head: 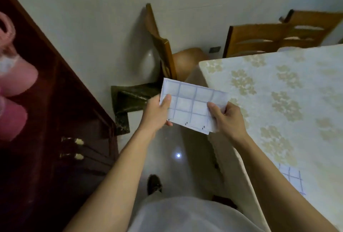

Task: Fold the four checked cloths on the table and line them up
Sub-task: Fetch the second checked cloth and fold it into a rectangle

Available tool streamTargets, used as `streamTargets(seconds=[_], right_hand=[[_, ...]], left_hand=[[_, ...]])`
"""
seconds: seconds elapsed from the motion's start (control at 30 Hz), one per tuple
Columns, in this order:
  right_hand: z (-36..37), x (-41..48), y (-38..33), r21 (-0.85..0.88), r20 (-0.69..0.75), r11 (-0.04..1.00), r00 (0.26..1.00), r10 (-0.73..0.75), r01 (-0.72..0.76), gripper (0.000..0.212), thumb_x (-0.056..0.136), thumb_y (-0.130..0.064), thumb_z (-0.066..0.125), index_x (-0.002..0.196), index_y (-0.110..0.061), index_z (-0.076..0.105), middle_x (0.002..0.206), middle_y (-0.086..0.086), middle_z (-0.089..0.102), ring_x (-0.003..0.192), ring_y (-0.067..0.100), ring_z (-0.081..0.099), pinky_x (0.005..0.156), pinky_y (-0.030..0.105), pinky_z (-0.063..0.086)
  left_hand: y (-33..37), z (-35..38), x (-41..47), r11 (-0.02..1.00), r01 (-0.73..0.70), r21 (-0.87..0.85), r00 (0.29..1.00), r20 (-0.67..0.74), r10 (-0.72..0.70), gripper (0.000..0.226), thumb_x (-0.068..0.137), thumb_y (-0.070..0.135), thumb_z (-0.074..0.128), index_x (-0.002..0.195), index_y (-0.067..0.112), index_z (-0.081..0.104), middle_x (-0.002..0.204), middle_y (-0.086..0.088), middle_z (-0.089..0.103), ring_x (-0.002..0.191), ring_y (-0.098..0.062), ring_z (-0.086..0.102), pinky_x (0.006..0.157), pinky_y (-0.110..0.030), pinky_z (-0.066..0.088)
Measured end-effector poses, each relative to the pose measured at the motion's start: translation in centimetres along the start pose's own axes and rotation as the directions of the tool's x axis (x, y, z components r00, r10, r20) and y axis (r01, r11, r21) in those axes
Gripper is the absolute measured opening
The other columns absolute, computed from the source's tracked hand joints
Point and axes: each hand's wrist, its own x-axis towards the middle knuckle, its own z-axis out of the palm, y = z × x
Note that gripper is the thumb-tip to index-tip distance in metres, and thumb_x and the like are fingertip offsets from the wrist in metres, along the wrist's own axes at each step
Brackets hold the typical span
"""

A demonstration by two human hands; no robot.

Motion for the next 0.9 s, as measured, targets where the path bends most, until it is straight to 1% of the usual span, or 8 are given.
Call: streamTargets(seconds=[0.1,0.23,0.4,0.53,0.6,0.7,0.83,0.9], right_hand=[[0.5,1.4,-0.4,-0.061,-0.085,0.998,0.996,0.010,-0.016,0.012,0.094,-0.027,0.067,0.085,-0.020,0.066,0.075,-0.016,0.066,0.060,-0.012,0.061,0.050,0.009,0.042],[-0.3,1.0,1.2,-0.149,-0.204,0.981,0.974,0.096,-0.128,0.026,0.092,-0.027,0.069,0.068,-0.024,0.059,0.063,-0.014,0.061,0.050,-0.010,0.055,0.046,0.011,0.038],[-1.1,2.4,2.3,-0.072,-0.310,0.974,0.933,0.184,-0.216,0.018,0.091,-0.032,0.070,0.089,-0.015,0.071,0.082,-0.001,0.073,0.071,0.005,0.069,0.059,0.028,0.052],[-1.9,3.8,2.8,0.030,-0.399,0.968,0.884,0.241,-0.251,0.014,0.092,-0.029,0.069,0.091,-0.015,0.070,0.080,-0.006,0.072,0.063,-0.006,0.065,0.051,0.013,0.045],[-2.6,4.3,3.9,0.075,-0.430,0.955,0.855,0.290,-0.287,0.014,0.092,-0.028,0.068,0.094,-0.014,0.071,0.083,-0.005,0.072,0.064,-0.004,0.066,0.052,0.013,0.046],[-3.5,5.4,6.2,0.120,-0.462,0.938,0.818,0.343,-0.326,0.013,0.093,-0.028,0.067,0.098,-0.016,0.069,0.088,-0.002,0.072,0.070,-0.003,0.066,0.055,0.014,0.049],[-5.0,7.3,9.0,0.150,-0.485,0.913,0.776,0.402,-0.379,0.018,0.094,-0.031,0.066,0.097,-0.014,0.069,0.092,0.004,0.073,0.079,0.014,0.069,0.070,0.041,0.059],[-6.4,8.0,10.0,0.178,-0.486,0.891,0.750,0.449,-0.418,0.021,0.094,-0.032,0.065,0.100,-0.013,0.068,0.095,0.006,0.073,0.082,0.019,0.069,0.075,0.046,0.059]], left_hand=[[0.7,0.2,3.7,0.999,-0.039,0.010,0.995,0.091,0.038,0.022,0.105,0.031,0.048,0.116,0.020,0.064,0.098,-0.004,0.069,0.086,-0.021,0.068,0.046,-0.028,0.053],[0.0,1.6,5.4,0.999,-0.026,0.040,0.966,0.258,0.015,0.021,0.105,0.031,0.049,0.117,0.020,0.063,0.099,-0.004,0.068,0.086,-0.020,0.068,0.046,-0.026,0.053],[1.3,3.6,9.3,0.991,-0.099,0.089,0.923,0.380,0.058,0.017,0.105,0.031,0.051,0.112,0.021,0.063,0.096,0.001,0.068,0.081,-0.014,0.066,0.044,-0.023,0.053],[2.7,6.5,12.4,0.991,-0.104,0.089,0.893,0.447,0.054,0.017,0.104,0.028,0.053,0.105,0.018,0.067,0.090,-0.002,0.071,0.074,-0.016,0.068,0.043,-0.023,0.050],[2.7,8.4,13.5,0.990,-0.094,0.105,0.870,0.492,0.031,0.021,0.104,0.028,0.054,0.104,0.014,0.069,0.091,-0.009,0.073,0.071,-0.018,0.069,0.043,-0.024,0.050],[2.2,11.3,15.1,0.984,-0.095,0.152,0.843,0.538,-0.002,0.021,0.104,0.028,0.053,0.103,0.014,0.069,0.091,-0.007,0.074,0.072,-0.017,0.071,0.045,-0.026,0.053],[2.5,14.8,17.0,0.960,-0.122,0.254,0.779,0.623,-0.066,0.024,0.105,0.029,0.051,0.111,0.013,0.069,0.099,-0.004,0.074,0.077,-0.017,0.073,0.051,-0.028,0.057],[4.0,17.1,18.4,0.945,-0.164,0.281,0.749,0.660,-0.066,0.024,0.105,0.029,0.051,0.115,0.014,0.067,0.108,-0.005,0.073,0.082,-0.019,0.073,0.054,-0.028,0.058]])
